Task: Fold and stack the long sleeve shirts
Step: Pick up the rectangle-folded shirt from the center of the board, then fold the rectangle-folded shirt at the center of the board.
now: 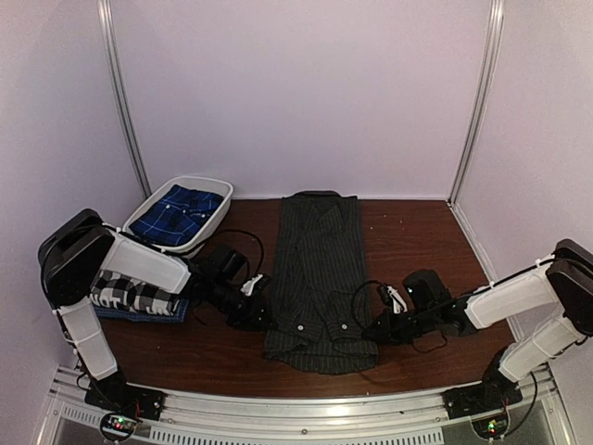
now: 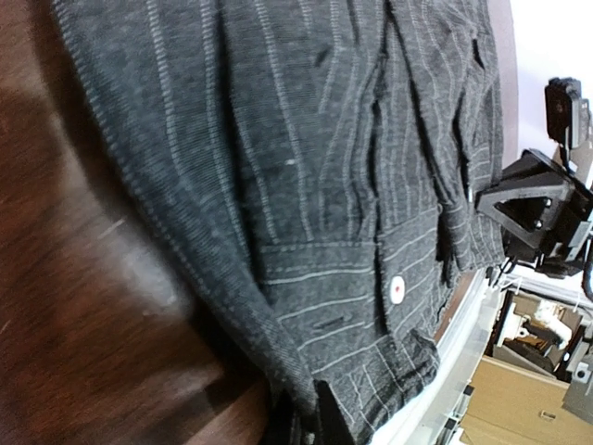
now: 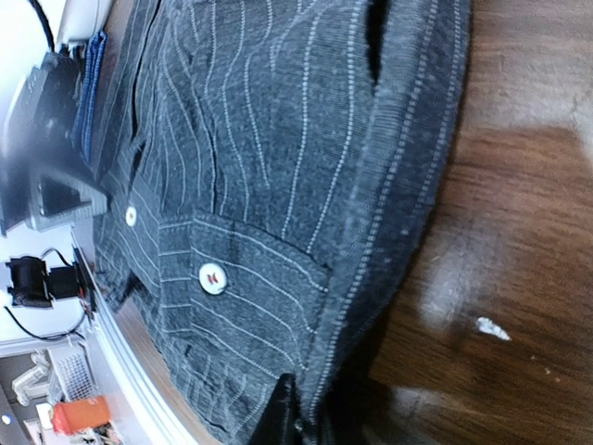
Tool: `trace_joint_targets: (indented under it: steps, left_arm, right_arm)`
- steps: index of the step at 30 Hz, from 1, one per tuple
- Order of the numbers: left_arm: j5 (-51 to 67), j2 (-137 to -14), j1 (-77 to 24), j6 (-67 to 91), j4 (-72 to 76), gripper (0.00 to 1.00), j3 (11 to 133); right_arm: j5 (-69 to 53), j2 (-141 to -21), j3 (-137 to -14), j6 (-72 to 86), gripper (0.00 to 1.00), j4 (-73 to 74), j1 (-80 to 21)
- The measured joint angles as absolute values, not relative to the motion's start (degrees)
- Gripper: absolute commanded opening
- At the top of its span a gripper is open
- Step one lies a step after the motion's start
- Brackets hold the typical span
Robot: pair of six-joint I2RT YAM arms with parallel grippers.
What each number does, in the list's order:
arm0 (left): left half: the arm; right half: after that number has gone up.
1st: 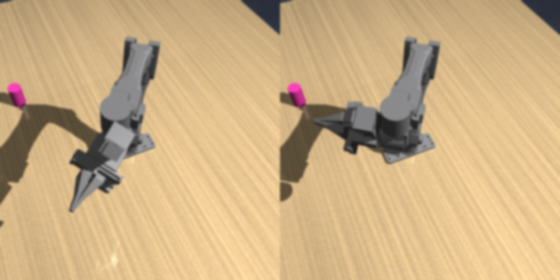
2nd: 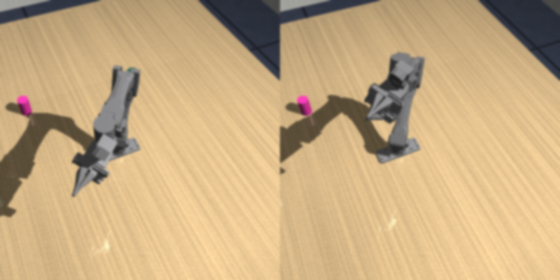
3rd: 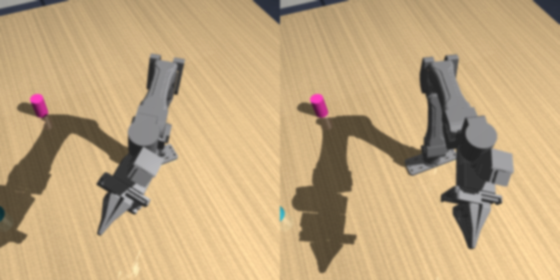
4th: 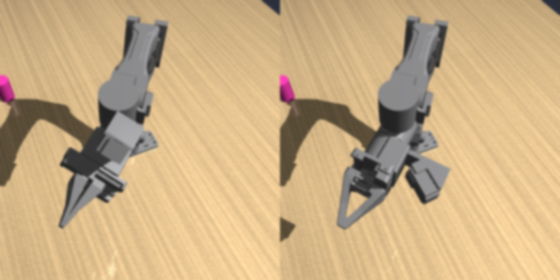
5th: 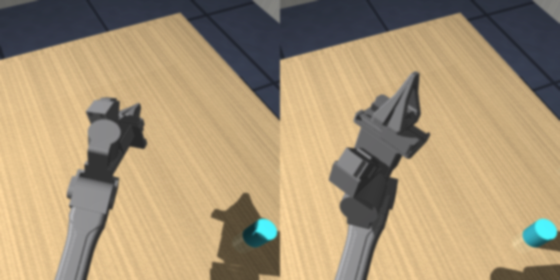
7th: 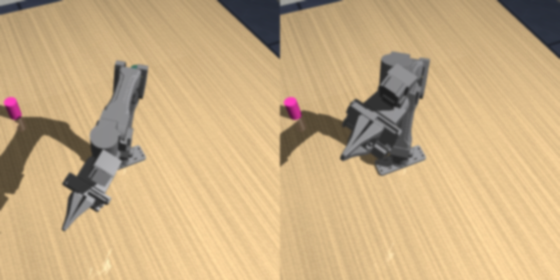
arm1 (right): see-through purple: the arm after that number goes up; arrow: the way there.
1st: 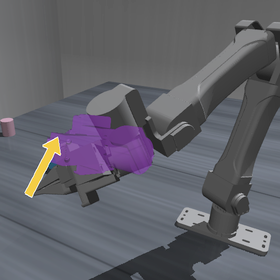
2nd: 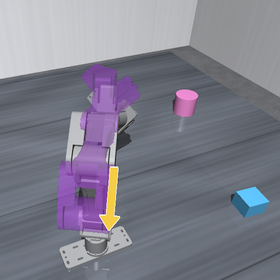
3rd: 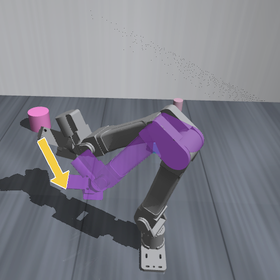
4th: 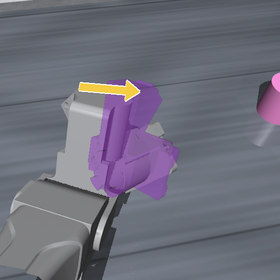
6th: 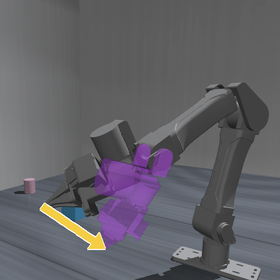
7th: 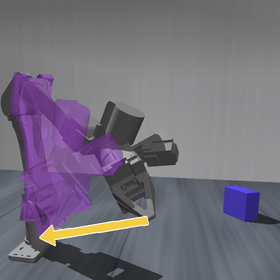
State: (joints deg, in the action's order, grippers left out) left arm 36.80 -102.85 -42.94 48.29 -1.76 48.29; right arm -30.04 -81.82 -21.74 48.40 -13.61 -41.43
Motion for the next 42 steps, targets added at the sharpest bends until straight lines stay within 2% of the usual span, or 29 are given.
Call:
trace_joint_targets:
  steps: [3, 15, 21, 27, 33, 42]
  left_arm:
    - [37.1, -102.83, -43.55, 48.82, -1.06, 0.0, 48.25]
    - [37.5, -91.13, -45.82, 53.49, 0.93, 0.0, 38.48]
    - [38.76, -88.92, -45.8, 55.92, 2.57, 0.0, 38.33]
    - [41.1, -88.95, -43.57, 60.36, 5.26, 0.0, 40.45]
    - [45.15, -93.69, -37.08, 69.69, 17.5, 0.0, 44.42]
    - [46.19, -112.97, -28.21, 78.81, 32.03, 0.0, 56.14]
  right_arm:
    - [-30.15, -81.84, -21.39, 48.86, 0.0, -14.7, -42.04]
    - [-30.22, -74.46, -18.37, 53.69, 0.0, -15.05, -47.55]
    - [-30.17, -71.57, -18.9, 56.4, 0.0, -15.0, -47.86]
    - [-30.15, -72.14, -25.26, 58.65, 0.0, -15.14, -46.35]
    - [-31.35, -82.0, -35.22, 62.02, 0.0, -22.13, -39.99]
    - [-33.74, -104.71, -50.98, 64.99, 0.0, -31.94, -30.22]
